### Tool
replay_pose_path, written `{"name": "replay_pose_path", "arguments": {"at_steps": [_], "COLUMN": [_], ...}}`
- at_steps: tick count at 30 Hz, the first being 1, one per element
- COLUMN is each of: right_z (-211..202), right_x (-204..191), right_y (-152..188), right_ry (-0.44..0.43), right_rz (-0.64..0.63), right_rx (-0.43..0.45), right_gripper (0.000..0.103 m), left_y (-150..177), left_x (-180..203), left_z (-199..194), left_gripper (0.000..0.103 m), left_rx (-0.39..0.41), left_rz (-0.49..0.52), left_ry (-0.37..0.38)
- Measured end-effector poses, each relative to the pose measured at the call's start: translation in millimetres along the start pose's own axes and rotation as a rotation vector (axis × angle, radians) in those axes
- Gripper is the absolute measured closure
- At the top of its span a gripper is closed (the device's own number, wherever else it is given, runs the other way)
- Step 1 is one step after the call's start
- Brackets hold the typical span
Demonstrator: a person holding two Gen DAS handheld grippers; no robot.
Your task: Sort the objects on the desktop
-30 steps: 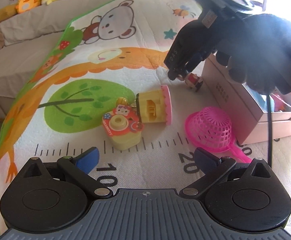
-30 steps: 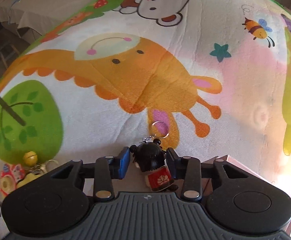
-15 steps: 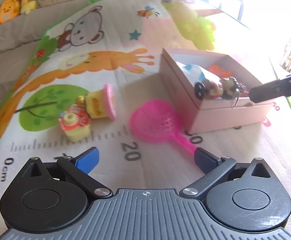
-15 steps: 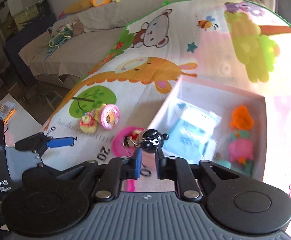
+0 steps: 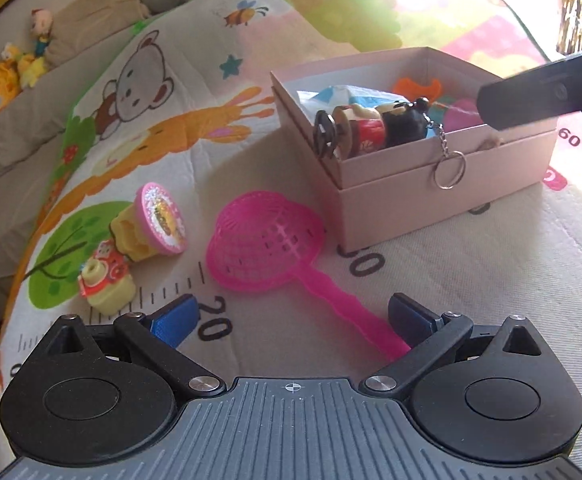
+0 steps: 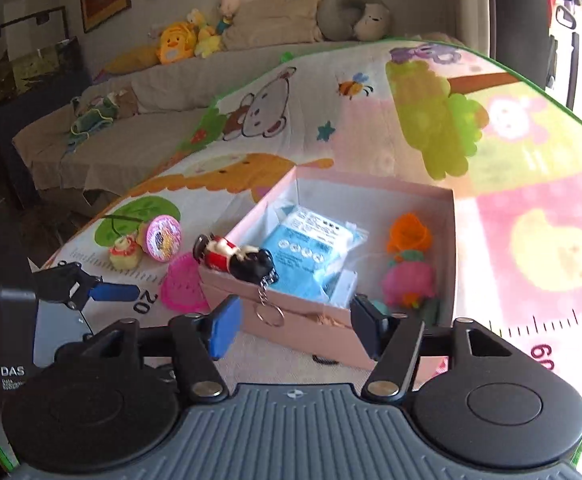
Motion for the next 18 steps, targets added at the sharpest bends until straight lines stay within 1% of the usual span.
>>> {"name": "replay_pose_path", "arguments": {"at_steps": [2, 3, 6, 7, 9, 10, 11, 12, 15, 17, 18], "right_z": [16.5, 26.7, 54.8, 62.4, 73.3, 77.1, 80.3, 80.7, 65.7, 45.2, 35.7], "right_x": [-8.8, -13.1, -25.4, -30.8, -38.2, -39.9, -40.0, -37.6, -33.7, -33.5, -34.5], "right_y": [-8.2, -10.5, -10.4, -9.8, -8.0, -6.3, -5.6, -5.8, -12.4, -18.4, -19.4], "right_ry": [-0.028, -0.036, -0.059, -0.069, -0.072, -0.064, -0.053, -0.035, -0.044, -0.040, -0.054], "right_rz": [0.018, 0.035, 0.068, 0.068, 0.057, 0.051, 0.046, 0.047, 0.070, 0.047, 0.039], "right_rx": [0.008, 0.005, -0.021, -0.028, -0.038, -0.047, -0.057, -0.054, -0.009, 0.037, 0.050], "right_gripper": [0.031, 0.027, 0.026, 0.026, 0.027, 0.031, 0.041, 0.041, 0.041, 0.041, 0.041], "left_y": [5.6, 7.4, 10.7, 11.4, 12.2, 11.8, 10.9, 9.8, 7.9, 6.4, 5.4], "left_x": [-13.3, -22.4, -50.0, -58.5, -69.9, -74.2, -75.6, -75.8, -69.2, -63.3, -60.0], "left_z": [-3.3, -4.9, -7.4, -8.5, -9.8, -10.9, -11.3, -11.5, -8.7, -4.5, -1.8], "left_gripper": [0.000, 0.000, 0.000, 0.000, 0.000, 0.000, 0.000, 0.000, 0.000, 0.000, 0.000], "left_rx": [0.003, 0.002, -0.010, -0.011, -0.021, -0.025, -0.023, -0.020, -0.017, -0.022, -0.024], "left_rz": [0.018, 0.022, 0.002, -0.024, -0.087, -0.123, -0.143, -0.155, -0.165, -0.171, -0.174], "left_ry": [-0.047, -0.079, -0.161, -0.160, -0.129, -0.103, -0.088, -0.077, -0.052, -0.040, -0.029]}}
Point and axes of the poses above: each gripper's, at about its wrist camera, not at the fingertips, and z roughly the way its jaws point, x to its right, y to its underside, the point moved 6 cm from there along z, roughly the way its jaws point, and after that the axes turned 11 degrees about x, right-handed, at the moved point
